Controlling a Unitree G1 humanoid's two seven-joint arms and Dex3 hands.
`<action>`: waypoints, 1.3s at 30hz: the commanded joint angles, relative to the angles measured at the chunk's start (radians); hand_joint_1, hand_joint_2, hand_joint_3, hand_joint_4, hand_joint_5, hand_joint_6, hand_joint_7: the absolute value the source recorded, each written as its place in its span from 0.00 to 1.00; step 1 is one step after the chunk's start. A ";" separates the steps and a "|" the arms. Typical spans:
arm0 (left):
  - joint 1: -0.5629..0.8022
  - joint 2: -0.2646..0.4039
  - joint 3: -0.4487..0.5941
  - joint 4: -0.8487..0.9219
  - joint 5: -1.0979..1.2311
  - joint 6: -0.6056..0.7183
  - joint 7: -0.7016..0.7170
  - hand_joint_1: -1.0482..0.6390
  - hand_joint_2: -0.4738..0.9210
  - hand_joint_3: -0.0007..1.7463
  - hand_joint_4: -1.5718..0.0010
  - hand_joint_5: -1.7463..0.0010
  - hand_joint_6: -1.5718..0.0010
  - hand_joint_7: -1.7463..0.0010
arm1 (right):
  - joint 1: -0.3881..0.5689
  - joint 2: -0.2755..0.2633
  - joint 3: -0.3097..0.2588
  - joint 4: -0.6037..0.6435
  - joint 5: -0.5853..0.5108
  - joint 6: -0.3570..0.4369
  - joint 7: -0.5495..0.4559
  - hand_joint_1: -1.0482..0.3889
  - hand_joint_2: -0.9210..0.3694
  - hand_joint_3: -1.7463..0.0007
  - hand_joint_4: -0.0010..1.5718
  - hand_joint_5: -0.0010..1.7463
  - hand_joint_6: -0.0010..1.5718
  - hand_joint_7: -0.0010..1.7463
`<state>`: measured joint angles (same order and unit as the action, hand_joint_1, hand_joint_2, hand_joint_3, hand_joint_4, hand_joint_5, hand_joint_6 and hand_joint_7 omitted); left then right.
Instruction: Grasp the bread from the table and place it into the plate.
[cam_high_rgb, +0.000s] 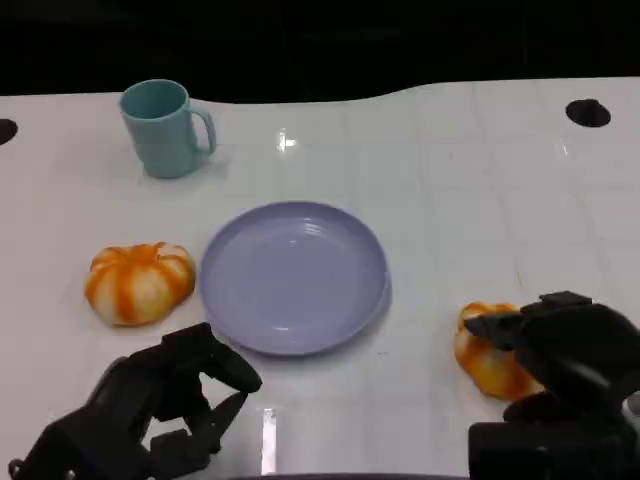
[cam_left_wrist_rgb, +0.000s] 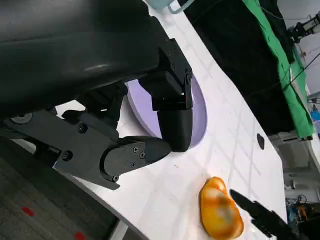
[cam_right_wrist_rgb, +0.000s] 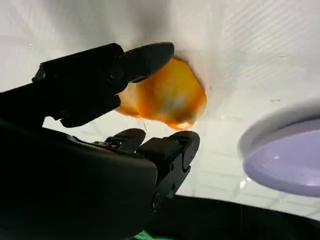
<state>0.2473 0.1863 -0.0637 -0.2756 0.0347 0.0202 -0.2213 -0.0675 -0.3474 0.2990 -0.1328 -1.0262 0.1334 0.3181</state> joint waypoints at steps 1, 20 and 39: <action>0.006 0.014 0.004 -0.021 0.000 0.017 -0.005 0.46 0.91 0.40 0.54 0.00 0.60 0.27 | -0.059 0.004 0.028 0.110 0.001 0.016 -0.056 0.35 0.00 0.98 0.13 0.19 0.26 0.00; 0.000 0.017 0.003 -0.024 0.011 0.025 0.003 0.46 0.90 0.40 0.54 0.00 0.60 0.27 | -0.224 0.065 0.024 0.529 0.211 -0.199 -0.557 0.65 0.10 0.78 0.56 0.91 0.68 0.45; -0.001 0.008 0.000 -0.028 0.006 0.033 0.005 0.46 0.90 0.41 0.55 0.00 0.60 0.27 | -0.330 0.059 0.031 0.654 0.270 -0.323 -0.717 0.65 0.43 0.32 0.60 1.00 0.46 0.99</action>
<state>0.2435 0.1886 -0.0660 -0.2907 0.0362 0.0453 -0.2209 -0.3802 -0.2744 0.3420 0.5205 -0.7728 -0.1861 -0.3824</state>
